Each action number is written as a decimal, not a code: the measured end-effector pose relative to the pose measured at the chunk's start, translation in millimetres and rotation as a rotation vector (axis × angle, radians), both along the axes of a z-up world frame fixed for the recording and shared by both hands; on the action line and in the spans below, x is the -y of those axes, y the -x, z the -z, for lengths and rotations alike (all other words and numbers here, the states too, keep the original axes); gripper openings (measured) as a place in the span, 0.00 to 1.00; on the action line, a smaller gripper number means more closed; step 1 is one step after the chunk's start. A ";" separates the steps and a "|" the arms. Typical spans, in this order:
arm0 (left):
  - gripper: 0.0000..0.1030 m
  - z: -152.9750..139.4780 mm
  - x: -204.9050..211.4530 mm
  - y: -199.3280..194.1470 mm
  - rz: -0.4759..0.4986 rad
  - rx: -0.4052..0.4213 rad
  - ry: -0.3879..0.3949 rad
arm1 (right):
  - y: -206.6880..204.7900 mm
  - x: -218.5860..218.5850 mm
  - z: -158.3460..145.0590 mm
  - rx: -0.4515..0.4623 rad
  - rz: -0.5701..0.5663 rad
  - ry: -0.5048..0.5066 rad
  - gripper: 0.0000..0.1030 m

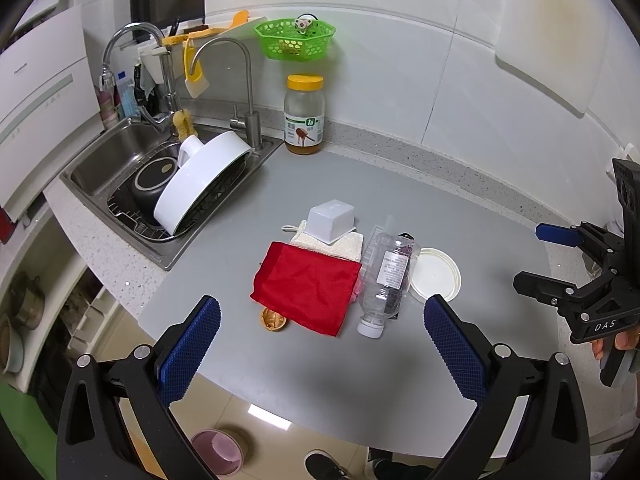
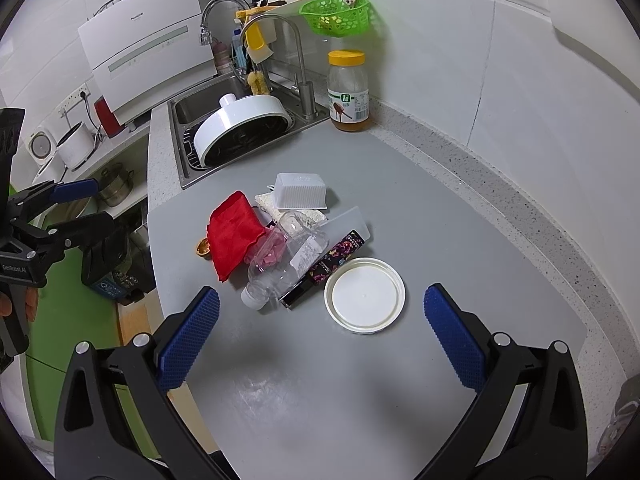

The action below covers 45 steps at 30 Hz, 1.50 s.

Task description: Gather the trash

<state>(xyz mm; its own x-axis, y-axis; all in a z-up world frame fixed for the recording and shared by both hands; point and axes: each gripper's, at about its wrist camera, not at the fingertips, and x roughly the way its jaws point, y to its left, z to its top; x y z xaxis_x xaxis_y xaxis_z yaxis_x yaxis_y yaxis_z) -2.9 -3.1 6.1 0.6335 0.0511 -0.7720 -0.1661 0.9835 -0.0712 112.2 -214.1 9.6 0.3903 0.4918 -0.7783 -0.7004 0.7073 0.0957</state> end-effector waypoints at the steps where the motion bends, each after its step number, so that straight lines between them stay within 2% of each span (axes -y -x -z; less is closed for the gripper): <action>1: 0.95 0.1 0.2 -0.1 -0.001 0.000 0.001 | 0.3 0.1 -0.2 0.000 0.000 0.000 0.97; 16: 0.95 4.7 -1.7 -6.0 0.009 -0.009 0.021 | -1.4 0.8 4.7 -0.008 0.003 0.004 0.97; 25: 0.95 13.0 5.8 -23.5 0.061 -0.016 0.042 | -5.7 3.9 10.8 -0.023 0.014 0.017 0.97; 36: 0.95 57.3 35.1 -78.2 0.209 -0.077 0.099 | -18.8 24.3 29.2 -0.060 0.062 0.042 0.97; 45: 0.95 94.7 57.1 -131.3 0.284 -0.137 0.069 | -36.7 43.2 43.2 -0.093 0.105 0.047 0.97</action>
